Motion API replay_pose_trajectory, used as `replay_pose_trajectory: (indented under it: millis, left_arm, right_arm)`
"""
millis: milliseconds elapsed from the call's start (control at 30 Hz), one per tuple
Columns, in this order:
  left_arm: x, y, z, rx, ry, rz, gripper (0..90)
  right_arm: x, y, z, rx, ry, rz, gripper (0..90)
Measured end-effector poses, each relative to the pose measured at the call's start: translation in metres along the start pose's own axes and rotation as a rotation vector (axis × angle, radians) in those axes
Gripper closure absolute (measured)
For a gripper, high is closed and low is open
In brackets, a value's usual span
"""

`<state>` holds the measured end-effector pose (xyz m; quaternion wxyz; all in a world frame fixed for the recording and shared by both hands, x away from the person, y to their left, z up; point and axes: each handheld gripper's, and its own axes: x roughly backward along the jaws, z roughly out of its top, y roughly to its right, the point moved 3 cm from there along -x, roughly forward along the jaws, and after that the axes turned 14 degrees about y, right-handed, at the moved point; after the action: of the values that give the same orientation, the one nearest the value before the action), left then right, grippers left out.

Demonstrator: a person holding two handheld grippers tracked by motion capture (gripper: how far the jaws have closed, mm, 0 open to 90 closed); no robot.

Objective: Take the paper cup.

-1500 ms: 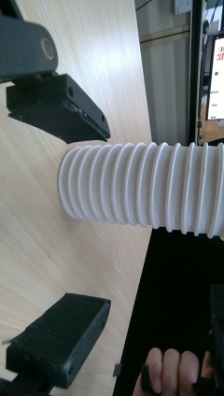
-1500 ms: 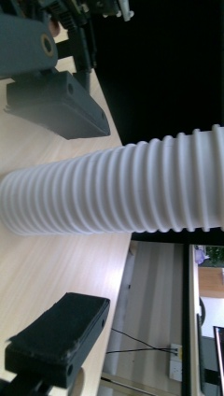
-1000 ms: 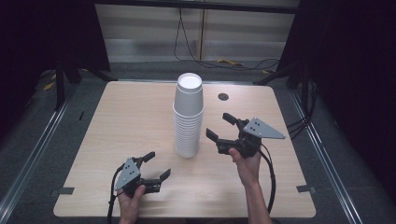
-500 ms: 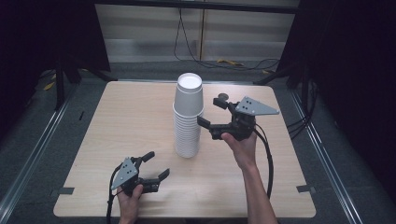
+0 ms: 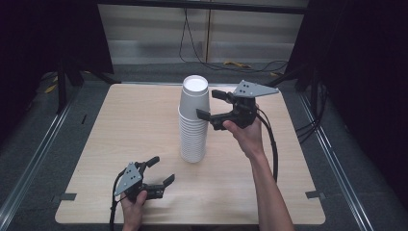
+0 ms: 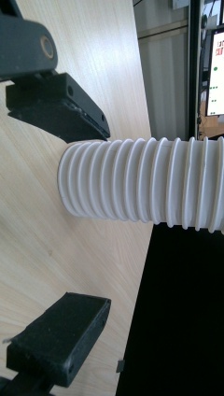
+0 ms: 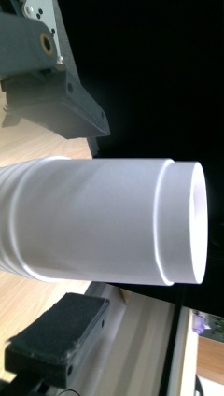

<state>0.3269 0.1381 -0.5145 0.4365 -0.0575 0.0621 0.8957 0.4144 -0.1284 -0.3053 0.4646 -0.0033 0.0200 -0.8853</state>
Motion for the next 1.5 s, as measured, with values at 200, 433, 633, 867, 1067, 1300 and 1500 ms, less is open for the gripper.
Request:
replay_pose_trajectory:
  millis: [200, 433, 633, 867, 1067, 1300, 1500]
  left_arm:
    - [0.000, 0.000, 0.000, 0.001, -0.001, 0.000, 15.8]
    - [0.000, 0.000, 0.000, 0.002, 0.002, 0.001, 15.7]
    - [0.000, 0.000, 0.000, 0.000, 0.002, 0.000, 15.7]
    - [0.000, 0.000, 0.000, -0.001, 0.003, -0.002, 15.7]
    - [0.000, 0.001, 0.000, -0.001, 0.005, -0.003, 15.7]
    - [0.000, 0.001, 0.000, -0.001, 0.005, -0.004, 15.7]
    - [0.000, 0.001, 0.000, 0.000, 0.005, -0.004, 15.7]
  right_arm:
    - [-0.011, 0.003, 0.009, 0.010, -0.042, 0.017, 13.3]
    - [-0.020, 0.004, 0.017, 0.020, -0.073, 0.034, 13.6]
    - [-0.027, 0.007, 0.019, 0.014, -0.107, 0.050, 13.7]
    - [-0.037, 0.006, 0.023, 0.034, -0.151, 0.054, 14.1]
    - [-0.045, 0.006, 0.023, 0.028, -0.208, 0.059, 15.3]
    - [-0.049, 0.006, 0.023, 0.043, -0.235, 0.059, 17.2]
    - [-0.051, 0.006, 0.025, 0.041, -0.265, 0.062, 17.6]
